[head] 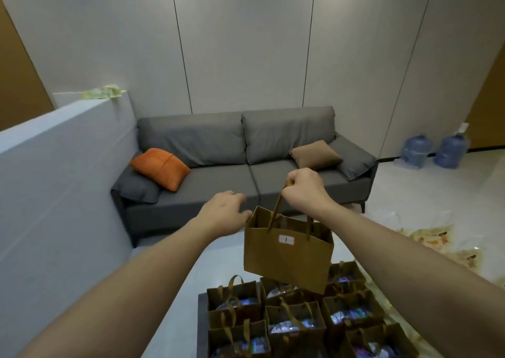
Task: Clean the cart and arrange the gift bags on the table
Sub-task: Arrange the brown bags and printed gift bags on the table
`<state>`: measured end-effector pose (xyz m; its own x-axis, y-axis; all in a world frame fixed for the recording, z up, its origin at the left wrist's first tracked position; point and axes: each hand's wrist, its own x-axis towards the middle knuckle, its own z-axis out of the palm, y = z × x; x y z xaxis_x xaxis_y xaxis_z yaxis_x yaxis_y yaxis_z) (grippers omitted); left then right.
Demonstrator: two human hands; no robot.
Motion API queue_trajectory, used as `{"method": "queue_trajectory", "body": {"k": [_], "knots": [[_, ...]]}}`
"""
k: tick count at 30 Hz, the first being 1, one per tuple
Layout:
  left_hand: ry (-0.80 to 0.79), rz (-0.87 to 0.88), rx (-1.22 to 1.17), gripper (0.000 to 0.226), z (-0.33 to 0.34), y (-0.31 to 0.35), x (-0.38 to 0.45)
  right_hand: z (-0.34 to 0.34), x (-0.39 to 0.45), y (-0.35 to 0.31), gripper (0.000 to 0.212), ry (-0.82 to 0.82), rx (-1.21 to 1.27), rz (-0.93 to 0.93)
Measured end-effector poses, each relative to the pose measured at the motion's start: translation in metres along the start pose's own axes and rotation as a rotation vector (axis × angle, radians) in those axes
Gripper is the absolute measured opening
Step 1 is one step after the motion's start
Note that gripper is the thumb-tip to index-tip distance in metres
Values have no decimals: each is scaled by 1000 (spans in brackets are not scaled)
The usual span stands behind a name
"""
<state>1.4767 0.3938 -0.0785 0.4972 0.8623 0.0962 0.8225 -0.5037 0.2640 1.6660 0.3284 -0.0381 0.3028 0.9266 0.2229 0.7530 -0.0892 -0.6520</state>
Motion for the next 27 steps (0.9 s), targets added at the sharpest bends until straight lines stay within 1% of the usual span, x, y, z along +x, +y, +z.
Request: {"method": "queue_trajectory", "body": {"k": [4,6,11,16,18,21,22,24,26,27], "knots": [[-38,-82,-7,37,29,-25,12,27,17,14,28,-60,7,9],[-75,-132,6,41,52,-37,18,43,27,24,27,-81,8,23],[-207,-236,11,43,114,-65,34,92,59,54,28,-139,2,55],[-346,-330,-50,44,181,-92,44,145,89,90,29,-211,-22,42],[-408,-370,-90,41,210,-100,42,164,99,106,31,-220,-44,36],[-504,-383,-135,31,252,-110,31,194,110,130,33,-238,-60,40],[-520,-392,-147,35,266,-114,28,205,113,138,31,-246,-65,44],[-532,-410,-174,56,290,-120,24,226,119,153,27,-261,-61,55],[-534,-448,-200,80,314,-126,24,245,123,168,32,-278,-53,55],[-530,-478,-203,86,326,-128,26,253,125,174,35,-288,-53,51]]}}
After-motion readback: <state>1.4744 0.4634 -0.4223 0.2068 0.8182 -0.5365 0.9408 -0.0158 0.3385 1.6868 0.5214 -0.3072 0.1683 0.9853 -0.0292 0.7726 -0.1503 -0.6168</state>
